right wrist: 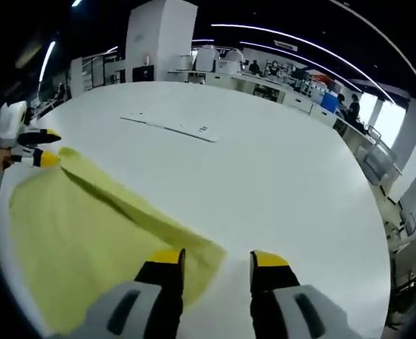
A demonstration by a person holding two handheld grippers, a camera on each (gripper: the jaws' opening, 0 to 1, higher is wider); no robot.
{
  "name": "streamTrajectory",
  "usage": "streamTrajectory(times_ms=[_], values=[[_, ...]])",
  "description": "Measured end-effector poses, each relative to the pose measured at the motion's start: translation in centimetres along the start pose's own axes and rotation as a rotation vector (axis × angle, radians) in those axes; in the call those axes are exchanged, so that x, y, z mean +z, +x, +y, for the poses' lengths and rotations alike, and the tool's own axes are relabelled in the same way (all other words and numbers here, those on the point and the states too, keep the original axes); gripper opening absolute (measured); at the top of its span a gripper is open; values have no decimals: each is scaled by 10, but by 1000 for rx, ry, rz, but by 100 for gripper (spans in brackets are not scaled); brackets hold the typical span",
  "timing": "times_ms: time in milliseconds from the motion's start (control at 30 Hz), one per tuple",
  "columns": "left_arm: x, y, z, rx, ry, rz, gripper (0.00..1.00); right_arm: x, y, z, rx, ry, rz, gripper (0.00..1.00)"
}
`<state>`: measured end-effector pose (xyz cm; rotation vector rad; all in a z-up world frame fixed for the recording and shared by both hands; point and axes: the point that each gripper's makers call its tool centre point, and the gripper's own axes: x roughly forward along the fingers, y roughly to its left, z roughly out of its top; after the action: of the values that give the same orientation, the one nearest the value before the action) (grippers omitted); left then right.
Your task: Fold the garment on the visible template until the final outline fits inside the template.
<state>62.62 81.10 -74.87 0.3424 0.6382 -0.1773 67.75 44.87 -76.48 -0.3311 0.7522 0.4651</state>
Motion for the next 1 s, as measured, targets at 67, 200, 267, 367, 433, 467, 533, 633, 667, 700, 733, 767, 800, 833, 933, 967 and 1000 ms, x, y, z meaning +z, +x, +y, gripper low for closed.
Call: streamTrajectory(times_ms=[67, 200, 267, 367, 433, 467, 533, 633, 667, 700, 733, 767, 800, 833, 933, 967, 1000], values=[[5, 4, 4, 13, 5, -18, 43, 0, 1, -1, -3, 6, 0, 34], [9, 13, 16, 50, -5, -22, 42, 0, 3, -2, -5, 27, -7, 35], [12, 15, 20, 67, -25, -38, 41, 1, 3, -3, -9, 29, -10, 35], [13, 13, 31, 118, -40, -37, 39, 2, 4, -5, -19, 38, -14, 35], [15, 9, 32, 123, -27, -45, 37, 2, 4, -7, -26, 40, -14, 35], [15, 7, 32, 122, -20, -47, 37, 2, 4, -8, -29, 42, -14, 35], [14, 3, 31, 115, 1, -40, 38, 2, 3, -8, -35, 44, -13, 35], [11, -3, 25, 63, -40, -44, 41, 2, 0, -7, -31, 39, -12, 35], [11, -4, 25, 59, -46, -45, 43, 3, -1, -6, -27, 37, -12, 35], [12, -7, 24, 48, -59, -61, 44, 3, -3, -4, -18, 34, -13, 36], [13, -10, 23, 37, -66, -70, 46, 4, -4, -3, -13, 34, -14, 37], [13, -14, 21, 20, -84, -82, 48, 5, -7, 0, 3, 31, -17, 39], [13, -17, 19, 11, -89, -86, 50, 5, -8, 4, 25, 29, -20, 42], [13, -20, 19, 6, -90, -91, 52, 7, -10, 13, 74, 48, -28, 47], [13, -32, 14, -25, -91, -114, 56, 7, -18, 25, 138, 108, -35, 62], [13, -34, 13, -36, -92, -120, 57, 7, -23, 30, 162, 127, -36, 64], [13, -38, 11, -47, -94, -129, 59, 7, -26, 33, 177, 134, -35, 65]])
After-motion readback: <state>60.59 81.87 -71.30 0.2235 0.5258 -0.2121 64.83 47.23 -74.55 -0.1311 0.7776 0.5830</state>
